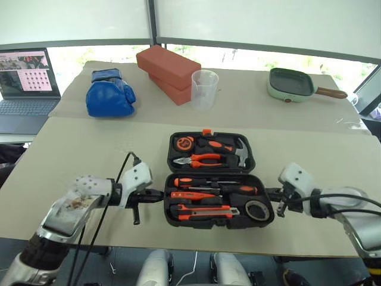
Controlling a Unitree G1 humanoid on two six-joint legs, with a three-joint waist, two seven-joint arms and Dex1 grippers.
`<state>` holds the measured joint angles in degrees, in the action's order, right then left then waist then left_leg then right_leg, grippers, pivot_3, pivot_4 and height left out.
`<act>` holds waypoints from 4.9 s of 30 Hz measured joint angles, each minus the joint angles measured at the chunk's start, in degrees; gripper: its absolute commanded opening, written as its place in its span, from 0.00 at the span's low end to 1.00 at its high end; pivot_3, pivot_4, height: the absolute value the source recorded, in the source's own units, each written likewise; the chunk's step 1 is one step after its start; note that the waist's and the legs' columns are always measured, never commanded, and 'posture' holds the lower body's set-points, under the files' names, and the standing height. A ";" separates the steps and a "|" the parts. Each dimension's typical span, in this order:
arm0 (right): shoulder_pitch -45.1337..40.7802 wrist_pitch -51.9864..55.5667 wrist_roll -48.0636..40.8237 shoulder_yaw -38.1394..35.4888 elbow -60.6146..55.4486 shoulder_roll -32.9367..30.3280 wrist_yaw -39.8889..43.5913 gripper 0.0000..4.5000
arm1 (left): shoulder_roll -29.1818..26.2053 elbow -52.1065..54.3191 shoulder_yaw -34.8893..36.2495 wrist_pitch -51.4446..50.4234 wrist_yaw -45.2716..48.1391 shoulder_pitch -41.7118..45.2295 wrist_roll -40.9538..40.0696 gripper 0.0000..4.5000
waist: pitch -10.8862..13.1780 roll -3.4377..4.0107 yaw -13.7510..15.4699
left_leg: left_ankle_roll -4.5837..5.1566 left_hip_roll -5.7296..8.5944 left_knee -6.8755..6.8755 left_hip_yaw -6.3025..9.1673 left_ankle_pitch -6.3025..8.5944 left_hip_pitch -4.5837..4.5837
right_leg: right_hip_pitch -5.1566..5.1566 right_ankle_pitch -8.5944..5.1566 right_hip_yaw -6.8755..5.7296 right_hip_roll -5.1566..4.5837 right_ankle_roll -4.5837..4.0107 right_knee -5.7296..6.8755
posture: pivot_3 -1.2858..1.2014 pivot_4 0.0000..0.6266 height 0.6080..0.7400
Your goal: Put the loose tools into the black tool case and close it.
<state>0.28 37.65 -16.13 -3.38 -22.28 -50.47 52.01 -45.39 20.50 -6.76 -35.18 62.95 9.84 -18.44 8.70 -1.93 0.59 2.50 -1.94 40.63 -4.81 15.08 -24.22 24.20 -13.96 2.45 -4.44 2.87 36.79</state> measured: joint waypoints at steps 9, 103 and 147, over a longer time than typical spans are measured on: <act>6.00 1.16 -2.28 -4.18 -4.87 0.01 -1.51 0.07 | -0.09 -3.38 2.41 0.11 -2.70 -1.46 0.01 0.06 | 0.00 0.00 0.05 | 0.00 0.02 0.00 0.00 0.00 0.06 | -0.04 0.00 0.00 0.02 -0.01 0.02 | 0.52 0.24 0.99; -23.55 1.08 0.34 0.72 15.82 13.17 -13.83 0.01 | 20.39 -12.22 7.42 -2.38 -27.23 13.19 -1.75 0.00 | 0.06 0.03 -0.47 | -0.18 0.17 -0.43 -0.01 -0.12 -0.06 | 0.20 0.08 0.05 -0.14 -0.01 -0.07 | 0.52 0.24 0.99; 25.83 -33.12 -2.24 -1.65 -9.82 -2.96 5.76 0.00 | -0.75 -25.08 7.27 16.39 -7.41 11.49 4.08 0.04 | -0.05 -0.38 0.44 | -0.41 0.01 -0.87 -0.19 -0.12 1.43 | -0.99 -0.30 -0.06 0.00 -0.45 -0.16 | 0.52 0.24 0.99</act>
<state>26.11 4.53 -18.36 -5.02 -32.10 -53.42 57.77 -46.14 -4.57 0.51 -18.78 55.54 21.34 -14.36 8.65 -2.31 1.03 2.10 -1.94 39.76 -5.00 14.97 -22.79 23.21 -14.26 2.39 -4.44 2.42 36.63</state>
